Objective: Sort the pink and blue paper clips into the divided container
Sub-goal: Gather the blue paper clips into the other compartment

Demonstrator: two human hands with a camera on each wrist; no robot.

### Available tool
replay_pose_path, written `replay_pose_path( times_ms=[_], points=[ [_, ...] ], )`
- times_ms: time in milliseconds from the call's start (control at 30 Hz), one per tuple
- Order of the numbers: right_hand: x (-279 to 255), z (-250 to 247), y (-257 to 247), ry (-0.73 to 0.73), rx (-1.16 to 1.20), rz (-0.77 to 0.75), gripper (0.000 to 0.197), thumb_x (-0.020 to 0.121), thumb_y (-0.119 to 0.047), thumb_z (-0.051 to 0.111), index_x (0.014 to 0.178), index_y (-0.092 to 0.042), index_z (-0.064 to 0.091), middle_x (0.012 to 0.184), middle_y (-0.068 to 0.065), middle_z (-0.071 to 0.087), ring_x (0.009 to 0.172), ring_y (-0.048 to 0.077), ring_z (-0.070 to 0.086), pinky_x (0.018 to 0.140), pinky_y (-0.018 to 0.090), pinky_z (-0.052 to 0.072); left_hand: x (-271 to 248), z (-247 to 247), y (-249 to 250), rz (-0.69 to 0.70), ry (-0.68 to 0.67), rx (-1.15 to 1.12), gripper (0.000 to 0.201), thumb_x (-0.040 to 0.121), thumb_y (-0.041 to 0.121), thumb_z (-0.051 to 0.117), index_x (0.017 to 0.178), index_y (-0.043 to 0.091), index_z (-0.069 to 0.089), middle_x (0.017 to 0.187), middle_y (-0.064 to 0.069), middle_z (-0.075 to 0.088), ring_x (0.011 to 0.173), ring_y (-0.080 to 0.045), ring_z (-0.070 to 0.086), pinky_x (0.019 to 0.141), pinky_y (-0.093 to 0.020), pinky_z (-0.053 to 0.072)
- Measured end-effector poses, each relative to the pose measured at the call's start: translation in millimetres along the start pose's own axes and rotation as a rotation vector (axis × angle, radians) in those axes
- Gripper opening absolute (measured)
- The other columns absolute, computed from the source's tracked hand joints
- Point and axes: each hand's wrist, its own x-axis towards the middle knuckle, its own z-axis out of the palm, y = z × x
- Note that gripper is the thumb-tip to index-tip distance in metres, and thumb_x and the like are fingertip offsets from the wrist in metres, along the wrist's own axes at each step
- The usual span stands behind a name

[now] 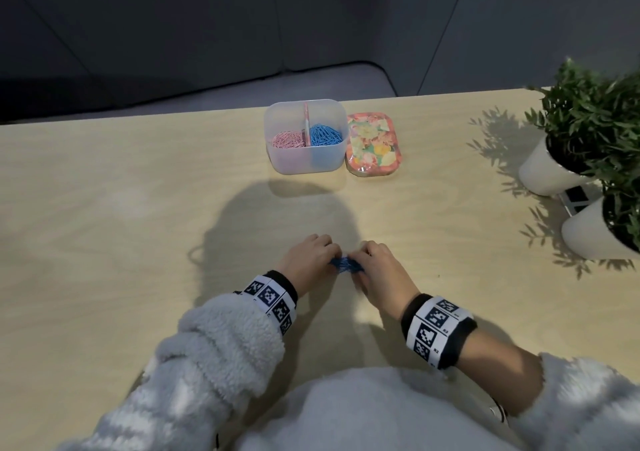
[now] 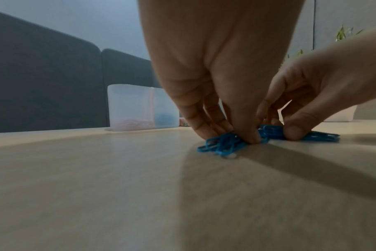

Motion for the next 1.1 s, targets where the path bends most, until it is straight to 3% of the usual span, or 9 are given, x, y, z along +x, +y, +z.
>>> replay_pose_path(
  times_ms=[200,367,467,533,667,733,867,933,1100],
  points=[
    [8.5,-0.7,-0.4,0.021,-0.131,-0.022,0.022,0.092,-0.013,0.044,0.112,-0.01,0.053,0.112,0.01,0.052,0.107,0.029,0.048,0.087,0.037,0.046,3.5,-2.8,1.5,-0.097,-0.004,-0.072,0.021,0.089,0.014,0.05,0.106,0.006,0.06,0.108,-0.014,0.057,0.101,-0.031,0.054,0.083,-0.035,0.039],
    [20.4,-11.5,3.2,-0.015,-0.171,-0.013,0.027,0.083,-0.01,0.054,0.11,-0.008,0.054,0.112,0.013,0.056,0.107,0.033,0.052,0.086,0.04,0.046,3.7,-9.5,-0.3,-0.116,-0.027,-0.042,0.022,0.09,0.018,0.051,0.106,0.007,0.061,0.109,-0.013,0.058,0.1,-0.032,0.057,0.081,-0.037,0.042],
    [33.1,-30.9,3.7,0.007,-0.085,0.031,0.013,0.078,-0.006,0.056,0.091,-0.01,0.057,0.1,0.018,0.062,0.097,0.036,0.057,0.078,0.036,0.043,2.2,-9.2,-1.1,-0.117,-0.018,-0.036,0.021,0.088,0.016,0.051,0.104,0.008,0.061,0.107,-0.013,0.059,0.099,-0.033,0.058,0.081,-0.038,0.043],
    [44.2,-49.9,1.3,0.037,0.046,0.101,0.017,0.076,-0.001,0.052,0.078,-0.017,0.05,0.087,0.016,0.061,0.083,0.031,0.056,0.07,0.032,0.038,2.0,-8.4,-2.1,-0.135,-0.005,-0.066,0.02,0.086,0.015,0.052,0.102,0.008,0.061,0.107,-0.013,0.059,0.098,-0.032,0.057,0.081,-0.038,0.043],
    [84.7,-97.9,-10.6,0.102,0.293,0.131,0.013,0.08,0.0,0.061,0.087,-0.011,0.06,0.082,0.007,0.057,0.071,0.019,0.053,0.067,0.025,0.044,1.2,-4.8,-5.5,-0.202,0.022,-0.188,0.022,0.084,0.013,0.056,0.105,0.008,0.058,0.108,-0.013,0.059,0.1,-0.032,0.056,0.081,-0.037,0.041],
    [112.0,-122.4,-22.0,0.194,0.345,0.112,0.012,0.078,0.001,0.063,0.09,-0.003,0.063,0.083,0.012,0.059,0.073,0.02,0.056,0.069,0.031,0.05,1.4,-5.4,-6.8,-0.237,0.031,-0.25,0.024,0.083,0.012,0.058,0.107,0.008,0.057,0.109,-0.013,0.059,0.102,-0.03,0.054,0.083,-0.034,0.039],
    [160.7,-157.2,-48.9,0.337,0.386,0.103,0.021,0.078,-0.002,0.067,0.099,-0.003,0.066,0.086,0.005,0.057,0.08,0.016,0.053,0.075,0.029,0.052,5.5,-6.8,-7.7,-0.268,0.032,-0.29,0.022,0.083,0.011,0.058,0.104,0.007,0.061,0.11,-0.014,0.058,0.103,-0.03,0.055,0.084,-0.032,0.038],
    [181.4,-160.3,-54.2,0.333,0.369,0.148,0.022,0.078,-0.005,0.069,0.1,-0.003,0.066,0.094,0.005,0.063,0.088,0.018,0.06,0.087,0.031,0.053,7.2,-6.9,-7.8,-0.272,0.03,-0.288,0.022,0.085,0.011,0.056,0.105,0.006,0.061,0.111,-0.015,0.057,0.103,-0.031,0.055,0.084,-0.032,0.038],
    [194.7,-151.9,-53.9,0.276,0.299,0.21,0.021,0.085,-0.002,0.059,0.104,0.005,0.064,0.114,0.02,0.063,0.105,0.033,0.062,0.094,0.041,0.051,14.3,-23.5,-8.3,-0.277,0.08,-0.386,0.02,0.085,0.011,0.056,0.104,0.005,0.063,0.109,-0.014,0.065,0.103,-0.029,0.058,0.084,-0.031,0.041]
  ],
)
